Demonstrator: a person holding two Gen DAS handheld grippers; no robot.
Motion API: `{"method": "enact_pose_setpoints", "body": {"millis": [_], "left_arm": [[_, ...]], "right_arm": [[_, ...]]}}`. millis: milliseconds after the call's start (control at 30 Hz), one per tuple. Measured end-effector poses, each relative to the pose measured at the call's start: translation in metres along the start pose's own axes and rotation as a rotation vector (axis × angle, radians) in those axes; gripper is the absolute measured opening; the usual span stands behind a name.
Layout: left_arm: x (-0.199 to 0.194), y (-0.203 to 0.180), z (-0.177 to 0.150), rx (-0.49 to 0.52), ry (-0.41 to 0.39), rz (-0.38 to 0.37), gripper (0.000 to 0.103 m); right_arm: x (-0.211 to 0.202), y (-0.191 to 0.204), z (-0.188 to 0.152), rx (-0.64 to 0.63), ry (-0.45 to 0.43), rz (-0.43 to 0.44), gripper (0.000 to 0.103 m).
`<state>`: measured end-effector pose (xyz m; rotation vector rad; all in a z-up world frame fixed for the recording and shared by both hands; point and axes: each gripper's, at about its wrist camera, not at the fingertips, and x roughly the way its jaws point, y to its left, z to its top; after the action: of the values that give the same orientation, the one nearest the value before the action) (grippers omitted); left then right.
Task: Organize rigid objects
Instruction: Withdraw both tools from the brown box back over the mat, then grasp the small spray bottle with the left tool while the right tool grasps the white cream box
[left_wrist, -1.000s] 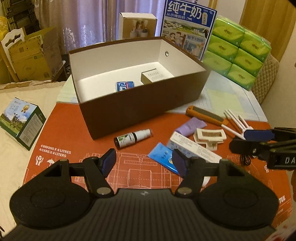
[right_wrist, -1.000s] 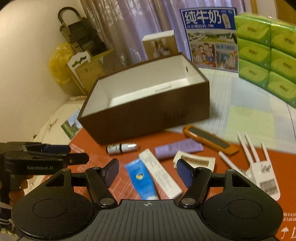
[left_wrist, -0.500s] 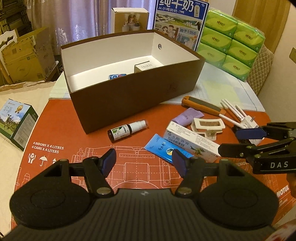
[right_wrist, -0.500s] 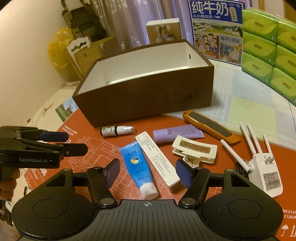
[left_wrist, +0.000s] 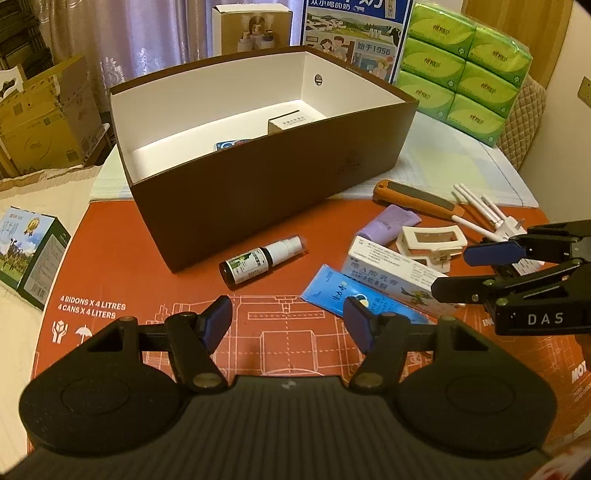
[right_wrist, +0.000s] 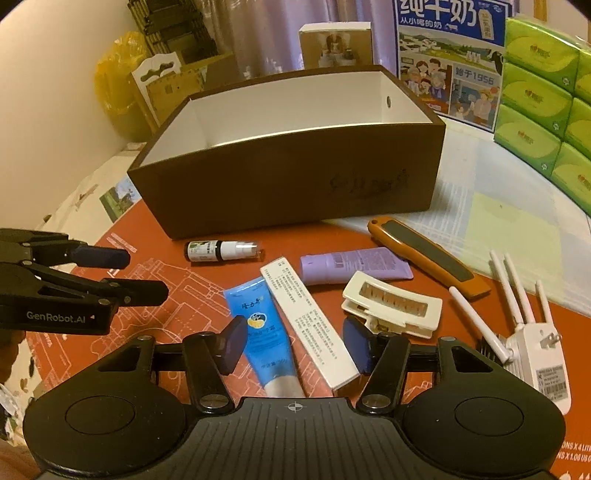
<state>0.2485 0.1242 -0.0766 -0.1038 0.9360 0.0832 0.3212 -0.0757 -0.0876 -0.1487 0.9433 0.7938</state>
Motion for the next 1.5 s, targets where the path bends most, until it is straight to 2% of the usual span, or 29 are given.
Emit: {"method": "enact_pose_setpoints", "body": {"millis": [400, 800, 867, 967, 1033, 1267, 1500], "left_arm": [[0.027, 0.004, 0.009, 0.048, 0.033, -0.014, 0.062], [0.046, 0.011, 0.015, 0.093, 0.050, -0.011, 0.062], [0.048, 0.013, 0.016, 0.101, 0.049, -0.010, 0.062], [0.053, 0.013, 0.018, 0.126, 0.048, -0.005, 0.062], [0.056, 0.014, 0.019, 0.143, 0.046, -0.006, 0.062], [0.069, 0.013, 0.022, 0.228, 0.028, -0.001, 0.062], [0.089, 0.016, 0.023, 0.254, 0.059, 0.012, 0.056]], "right_arm": [[0.035, -0.002, 0.007, -0.075, 0.049, -0.037, 0.049], [0.065, 0.000, 0.004, -0.159, 0.107, -0.047, 0.038], [0.066, 0.001, 0.003, -0.172, 0.114, -0.046, 0.032], [0.065, 0.003, 0.000, -0.200, 0.108, -0.032, 0.024], [0.062, 0.006, -0.002, -0.221, 0.102, -0.026, 0.023], [0.041, 0.004, -0.002, -0.176, 0.052, -0.021, 0.022], [0.021, 0.000, 0.002, -0.096, 0.019, -0.022, 0.022]]}}
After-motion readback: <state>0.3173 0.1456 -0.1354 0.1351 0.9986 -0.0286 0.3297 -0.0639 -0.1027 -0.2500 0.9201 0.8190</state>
